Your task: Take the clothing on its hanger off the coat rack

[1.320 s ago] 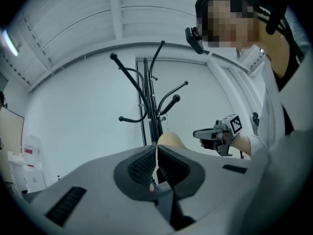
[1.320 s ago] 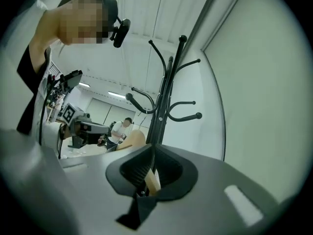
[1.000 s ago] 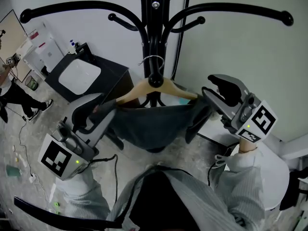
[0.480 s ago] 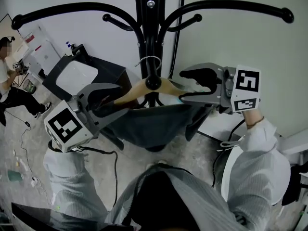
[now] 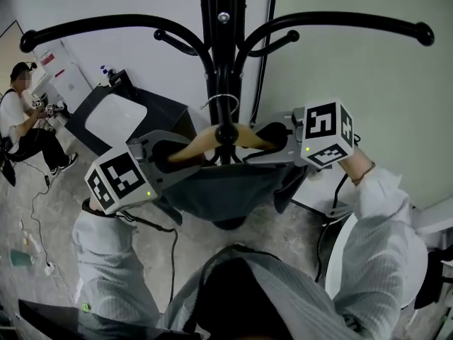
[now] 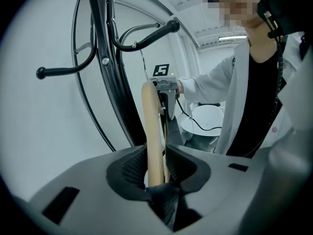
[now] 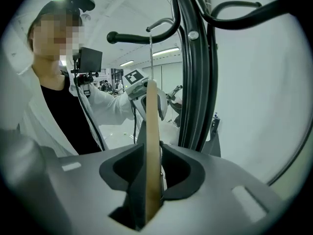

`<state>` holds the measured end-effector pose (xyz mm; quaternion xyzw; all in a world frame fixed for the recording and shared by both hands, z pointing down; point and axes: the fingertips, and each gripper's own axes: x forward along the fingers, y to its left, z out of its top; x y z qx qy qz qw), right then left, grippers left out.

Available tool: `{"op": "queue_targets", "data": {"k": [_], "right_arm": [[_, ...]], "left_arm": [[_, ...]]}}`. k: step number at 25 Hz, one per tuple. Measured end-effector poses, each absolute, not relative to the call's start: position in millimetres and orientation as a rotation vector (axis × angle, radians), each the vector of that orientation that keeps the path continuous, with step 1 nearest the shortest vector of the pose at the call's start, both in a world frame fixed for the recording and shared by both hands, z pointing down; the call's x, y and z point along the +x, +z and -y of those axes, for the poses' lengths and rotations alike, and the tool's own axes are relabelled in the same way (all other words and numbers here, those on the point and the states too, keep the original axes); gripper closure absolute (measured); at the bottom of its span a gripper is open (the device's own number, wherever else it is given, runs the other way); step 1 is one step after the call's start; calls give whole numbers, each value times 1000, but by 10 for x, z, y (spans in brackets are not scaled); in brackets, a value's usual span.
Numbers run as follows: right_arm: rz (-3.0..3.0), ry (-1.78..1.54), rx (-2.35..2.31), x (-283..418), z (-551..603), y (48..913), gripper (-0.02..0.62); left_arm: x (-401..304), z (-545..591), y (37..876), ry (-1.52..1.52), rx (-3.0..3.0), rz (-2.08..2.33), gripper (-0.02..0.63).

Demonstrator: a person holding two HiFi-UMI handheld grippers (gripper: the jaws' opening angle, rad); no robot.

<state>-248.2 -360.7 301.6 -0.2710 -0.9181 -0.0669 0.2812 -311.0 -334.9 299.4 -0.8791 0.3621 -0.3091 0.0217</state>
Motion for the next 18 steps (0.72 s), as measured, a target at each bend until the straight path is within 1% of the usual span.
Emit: {"op": "queue_targets", "data": {"k": [1, 2, 3, 7, 11, 18], "right_arm": [[2450, -191, -725, -2485, 3609, 3032, 491], [2437, -208, -724, -2489, 3606, 3053, 508], [2423, -228, -723, -2492, 3599, 3078, 528], [2389, -282, -700, -2510, 3591, 3155, 592], [2387, -286, -643, -2553, 3613, 3213, 594], [2436, -315, -637, -2576, 3571, 3056, 594]], "left_arm": [[-3113, 3361, 3003, -974, -2722, -1116, 518], [-3114, 3368, 3009, -984, -2725, -1105, 554], [-3109, 3367, 3014, -987, -2741, -1091, 566], [-3103, 3337, 3033, -992, -2810, -1040, 572], [-3092, 3359, 3053, -975, -2798, -1028, 575], [-3048, 3380, 3062, -986, -2770, -1081, 575]]}}
